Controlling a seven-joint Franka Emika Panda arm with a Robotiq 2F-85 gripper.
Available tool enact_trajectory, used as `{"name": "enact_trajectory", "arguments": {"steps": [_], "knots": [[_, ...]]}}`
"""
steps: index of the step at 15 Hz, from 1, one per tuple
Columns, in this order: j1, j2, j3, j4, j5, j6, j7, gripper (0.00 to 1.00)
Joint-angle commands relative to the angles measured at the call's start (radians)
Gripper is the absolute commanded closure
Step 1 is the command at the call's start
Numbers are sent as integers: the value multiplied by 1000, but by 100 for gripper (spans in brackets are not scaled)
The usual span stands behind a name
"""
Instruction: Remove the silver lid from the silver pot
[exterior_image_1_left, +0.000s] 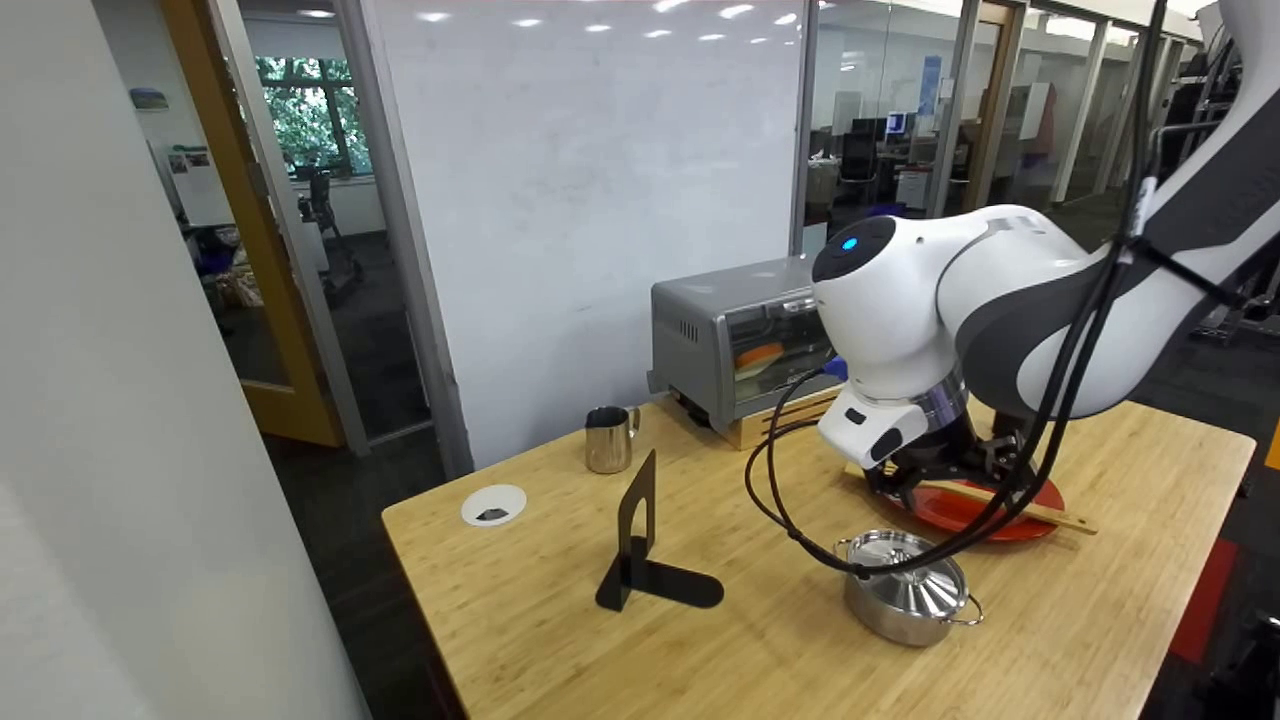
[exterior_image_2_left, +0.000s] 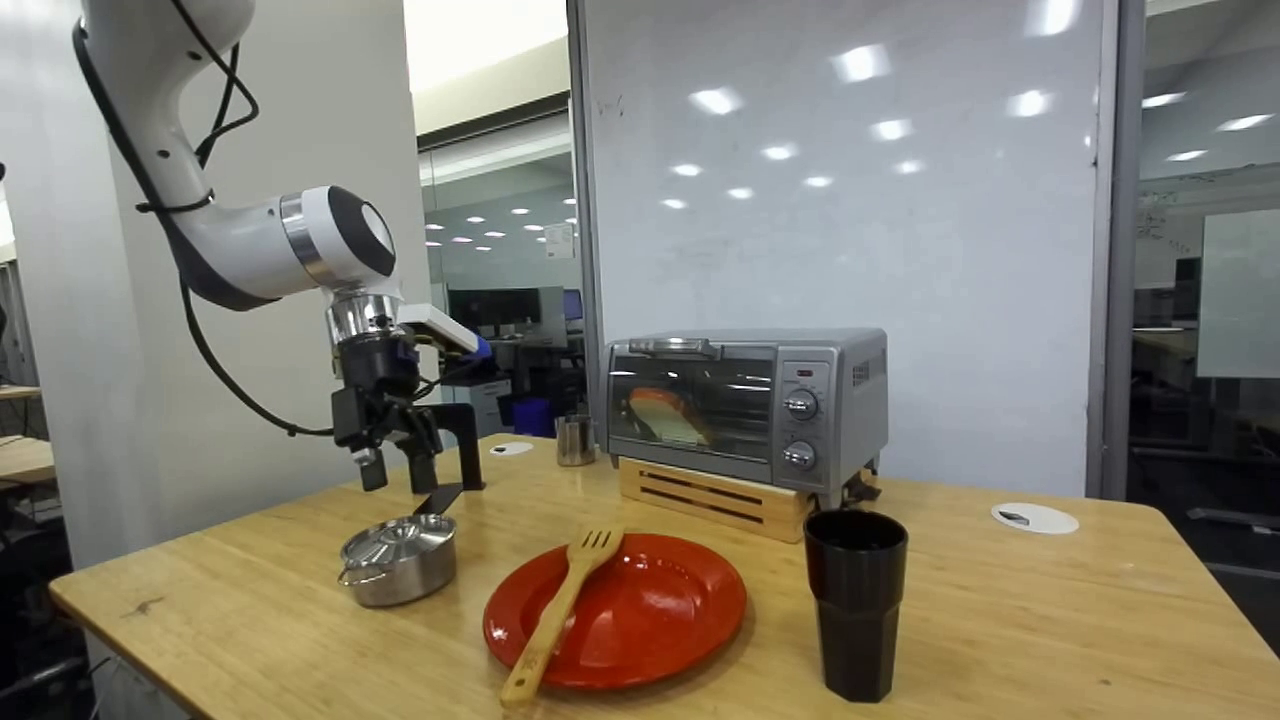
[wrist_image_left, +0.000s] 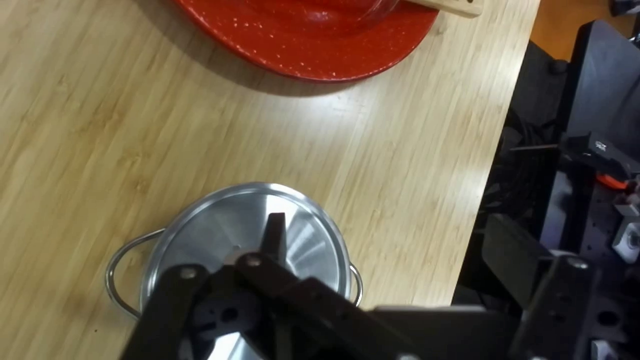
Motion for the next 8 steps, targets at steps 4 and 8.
{"name": "enact_trajectory", "arguments": {"steps": [4, 8], "knots": [[-26, -18, 12, -43, 27, 183, -32, 0], [-45, -2, 22, -87, 71, 435, -109, 0]]}}
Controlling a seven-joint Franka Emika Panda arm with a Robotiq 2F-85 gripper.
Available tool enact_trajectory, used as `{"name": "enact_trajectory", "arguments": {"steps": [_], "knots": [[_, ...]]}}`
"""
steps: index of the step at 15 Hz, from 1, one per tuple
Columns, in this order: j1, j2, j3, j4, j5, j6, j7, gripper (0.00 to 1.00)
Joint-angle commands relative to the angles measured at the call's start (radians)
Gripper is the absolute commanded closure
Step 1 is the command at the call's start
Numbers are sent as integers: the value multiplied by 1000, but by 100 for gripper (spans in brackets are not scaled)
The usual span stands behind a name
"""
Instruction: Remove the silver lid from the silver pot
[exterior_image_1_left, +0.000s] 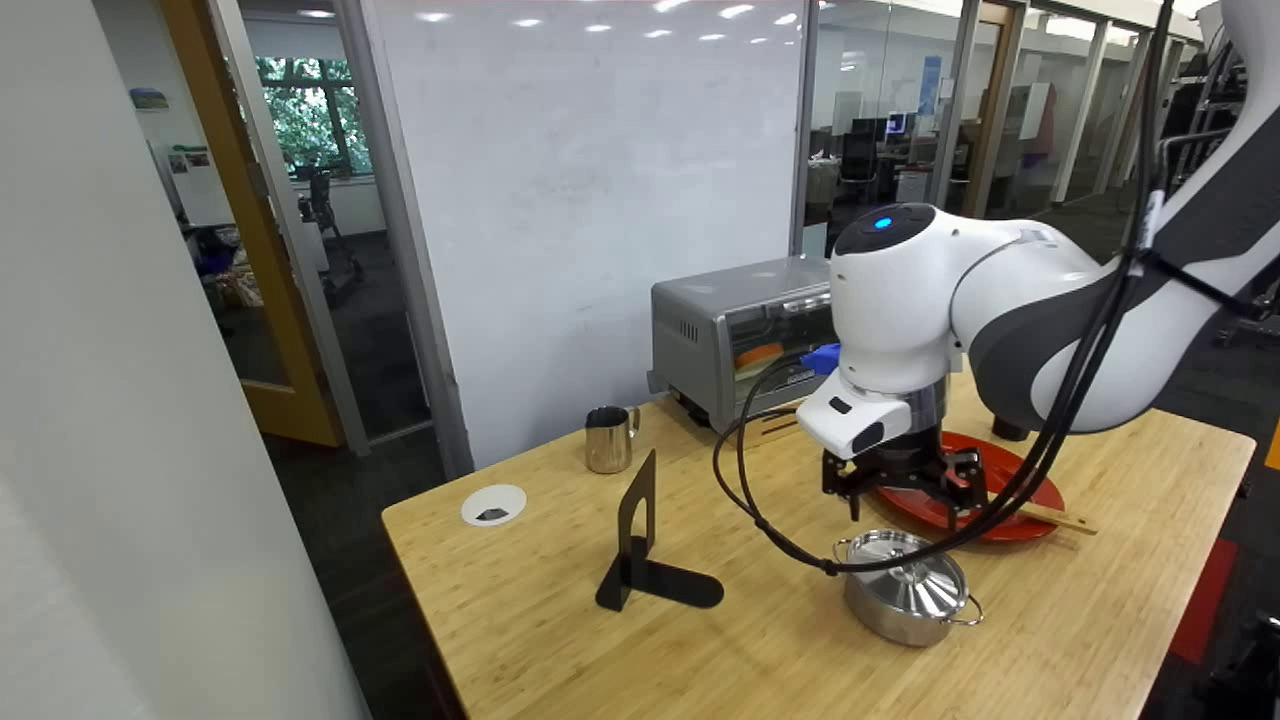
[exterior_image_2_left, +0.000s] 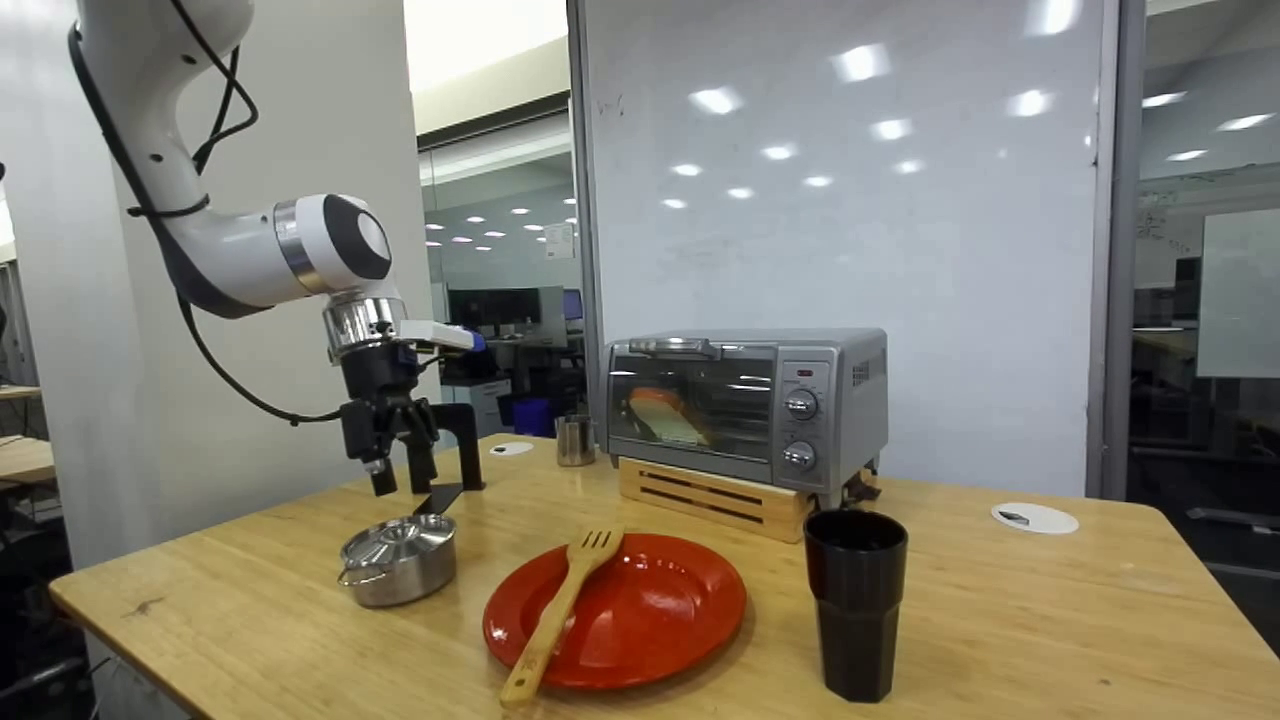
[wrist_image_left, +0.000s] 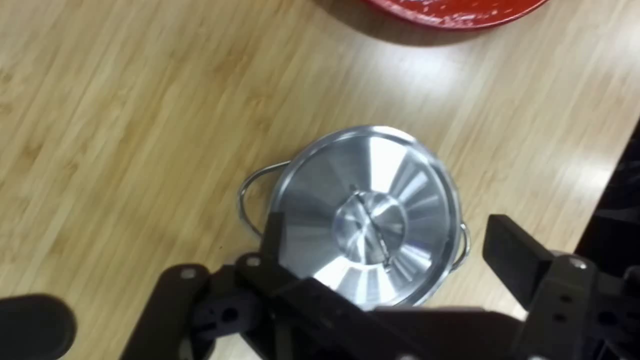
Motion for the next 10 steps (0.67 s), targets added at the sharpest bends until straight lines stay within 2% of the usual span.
{"name": "enact_trajectory", "arguments": {"steps": [1, 4, 10], "knots": [[-42, -2, 26, -63, 62, 197, -115, 0], [-59, -19, 43, -113, 124, 262, -229, 0], [-92, -50, 71, -173, 220, 255, -439, 0]]}}
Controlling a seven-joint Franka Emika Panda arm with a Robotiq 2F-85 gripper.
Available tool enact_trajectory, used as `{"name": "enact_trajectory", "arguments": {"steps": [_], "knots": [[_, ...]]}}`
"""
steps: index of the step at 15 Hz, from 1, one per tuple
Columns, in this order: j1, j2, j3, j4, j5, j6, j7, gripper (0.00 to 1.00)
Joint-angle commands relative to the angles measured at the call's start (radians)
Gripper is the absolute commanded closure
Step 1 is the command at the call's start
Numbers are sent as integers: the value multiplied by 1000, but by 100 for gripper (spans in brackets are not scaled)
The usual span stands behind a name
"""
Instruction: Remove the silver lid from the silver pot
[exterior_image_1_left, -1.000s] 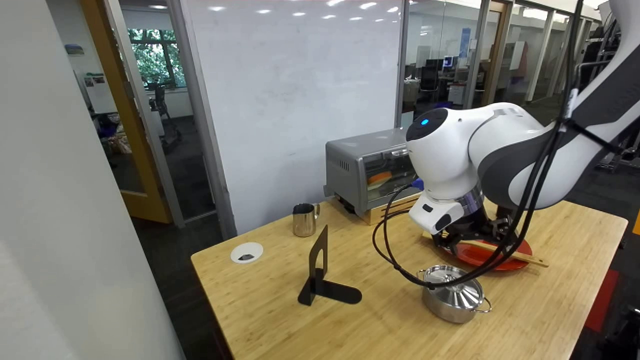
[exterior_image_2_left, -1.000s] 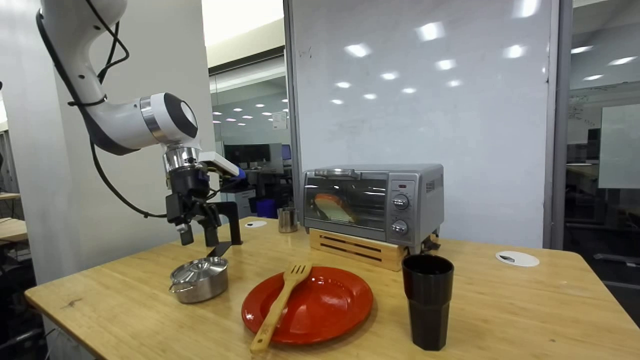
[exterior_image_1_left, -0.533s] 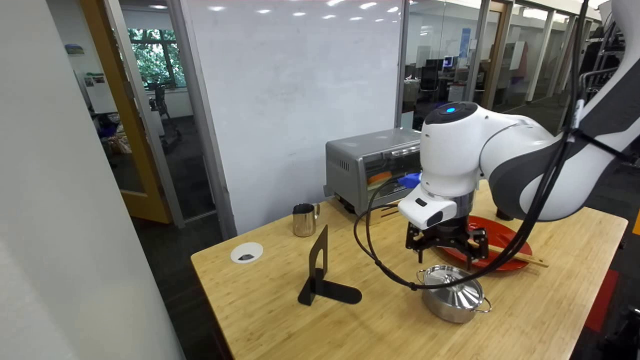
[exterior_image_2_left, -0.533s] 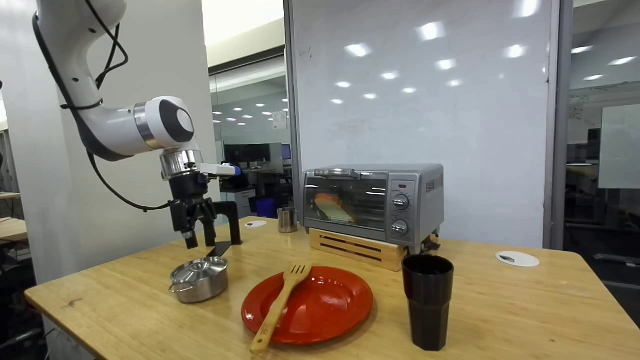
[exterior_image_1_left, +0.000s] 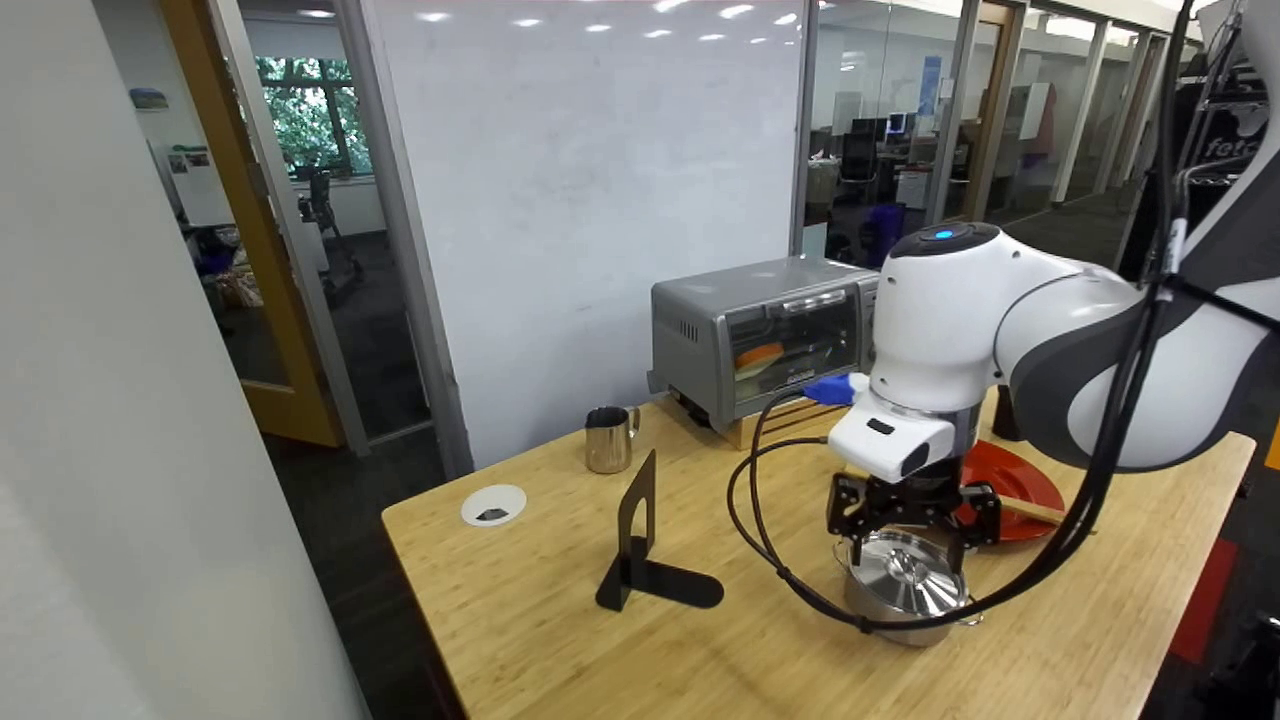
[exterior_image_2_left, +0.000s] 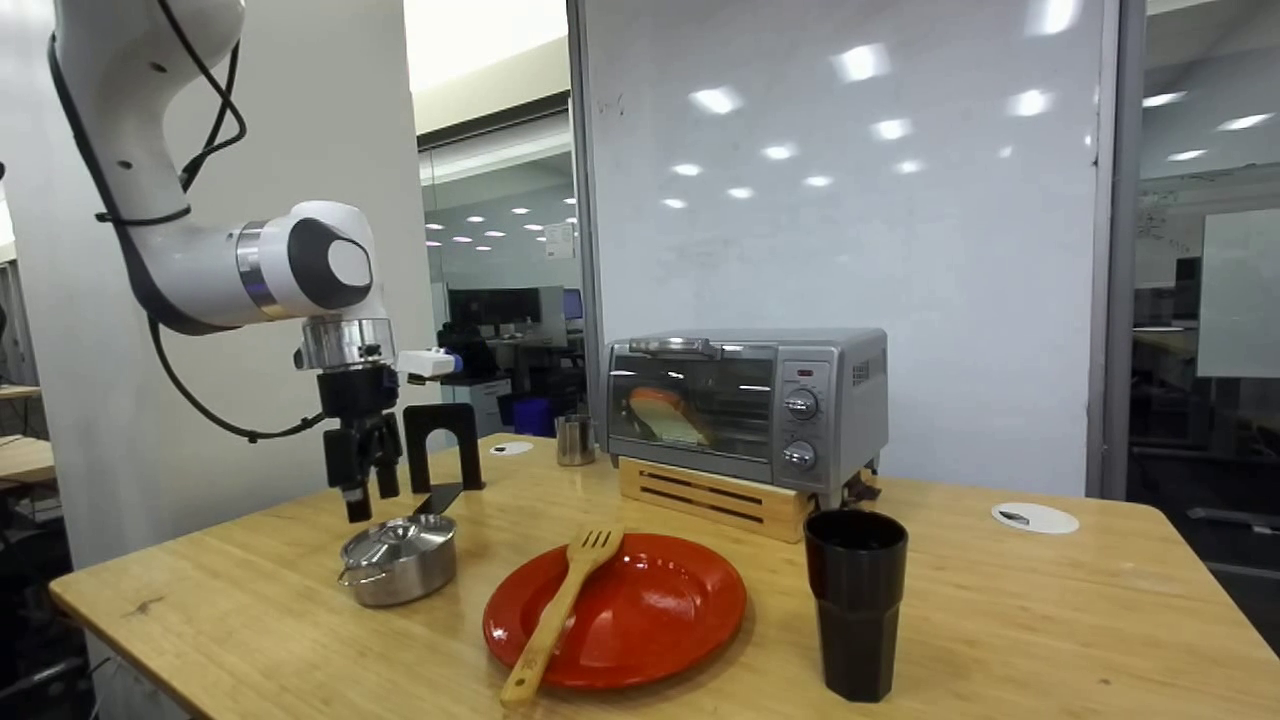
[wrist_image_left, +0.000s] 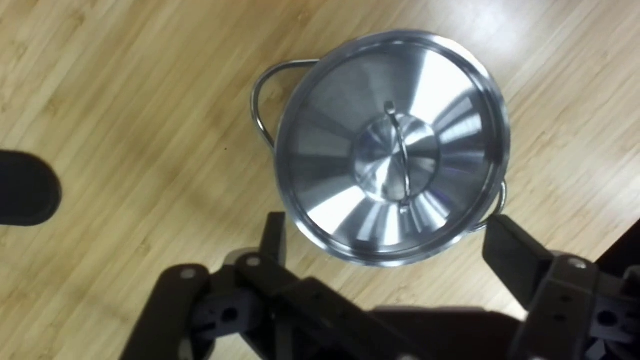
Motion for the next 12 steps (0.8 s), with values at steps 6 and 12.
{"name": "enact_trajectory", "arguments": {"steps": [6, 12], "knots": [[-74, -54, 24, -44, 108, -11, -365, 0], [-77, -37, -11, -39, 100, 2, -440, 0]]}}
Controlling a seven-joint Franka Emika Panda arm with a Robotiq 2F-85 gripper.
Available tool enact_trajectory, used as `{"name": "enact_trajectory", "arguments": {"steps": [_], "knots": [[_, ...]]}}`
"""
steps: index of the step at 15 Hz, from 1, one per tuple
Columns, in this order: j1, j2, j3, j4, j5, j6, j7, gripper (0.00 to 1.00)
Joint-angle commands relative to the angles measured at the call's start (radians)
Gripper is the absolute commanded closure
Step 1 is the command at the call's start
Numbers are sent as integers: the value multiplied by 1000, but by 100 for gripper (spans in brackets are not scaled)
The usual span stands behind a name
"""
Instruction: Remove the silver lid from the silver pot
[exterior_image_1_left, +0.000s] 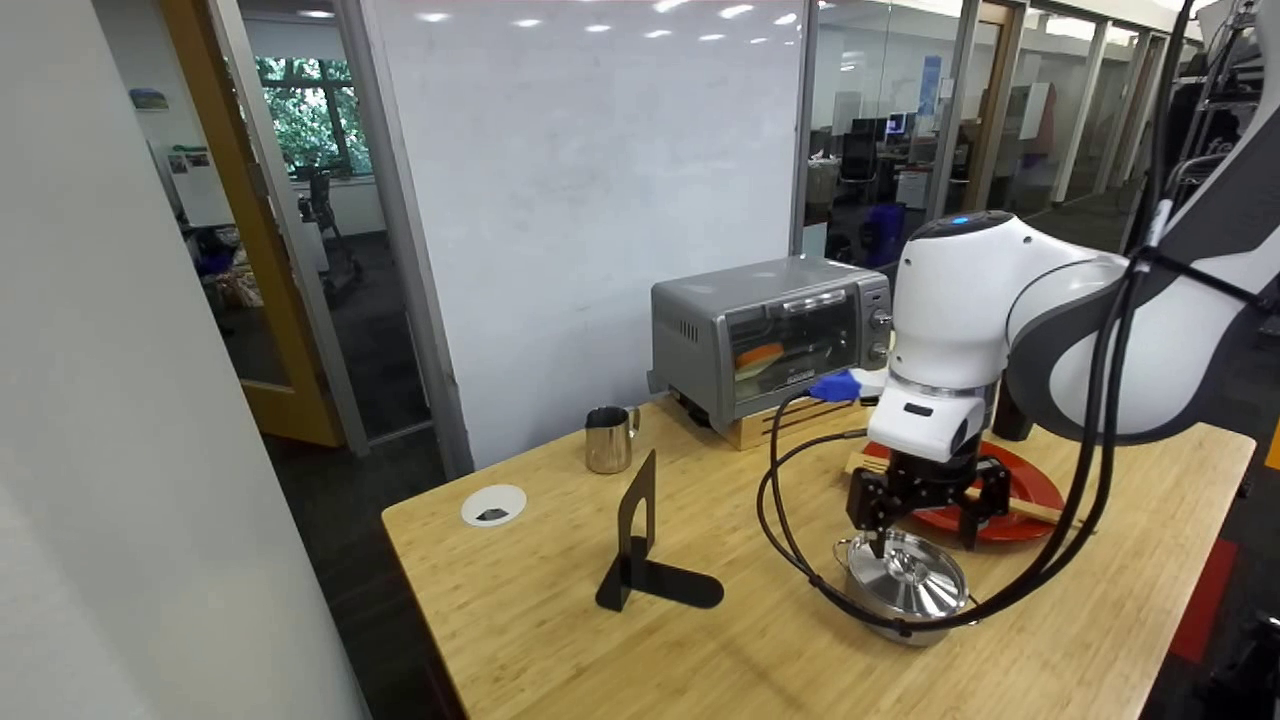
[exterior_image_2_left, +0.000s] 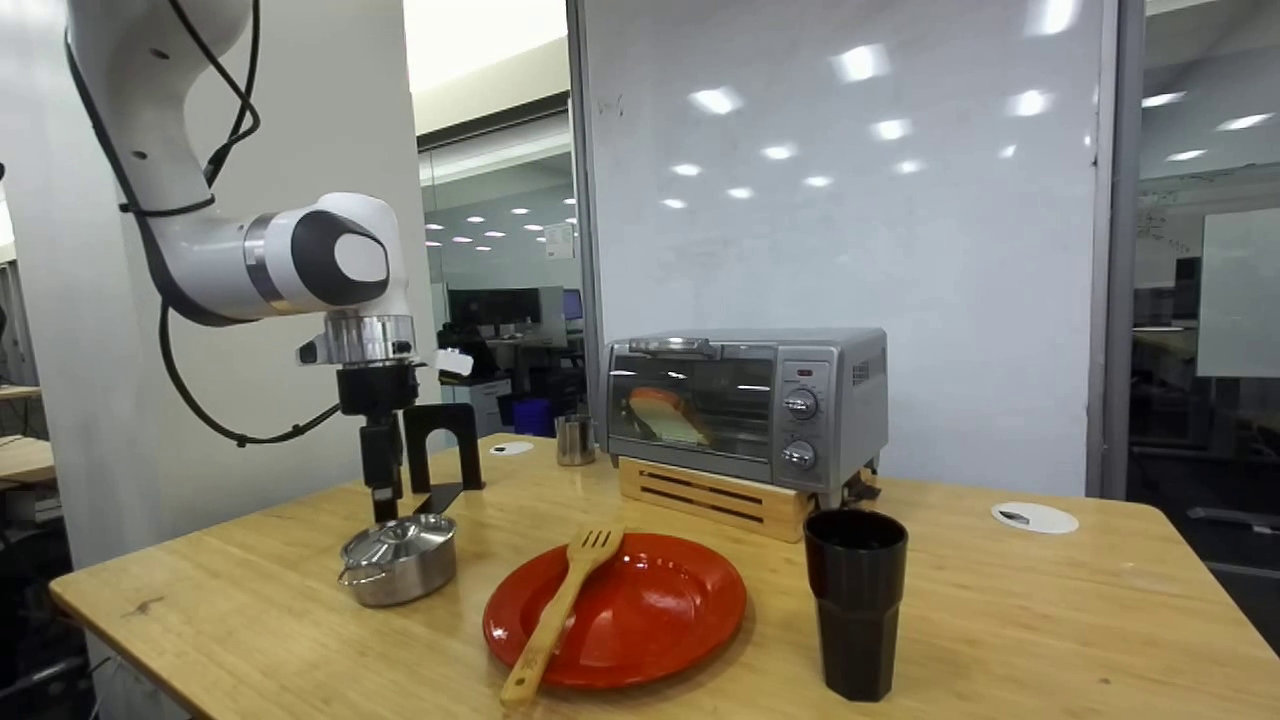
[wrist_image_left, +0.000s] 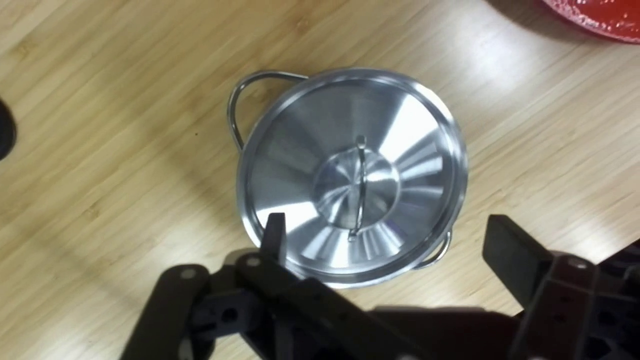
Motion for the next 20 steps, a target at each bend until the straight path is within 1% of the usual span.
{"name": "enact_trajectory", "arguments": {"steps": [1, 6, 16, 20], "knots": [[-4, -10, -21, -15, 0, 9, -46, 0], [3, 1, -35, -17, -10, 22, -42, 0], [17, 18, -34, -25, -22, 46, -36, 0], [21, 33, -42, -17, -54, 62, -34, 0]]}}
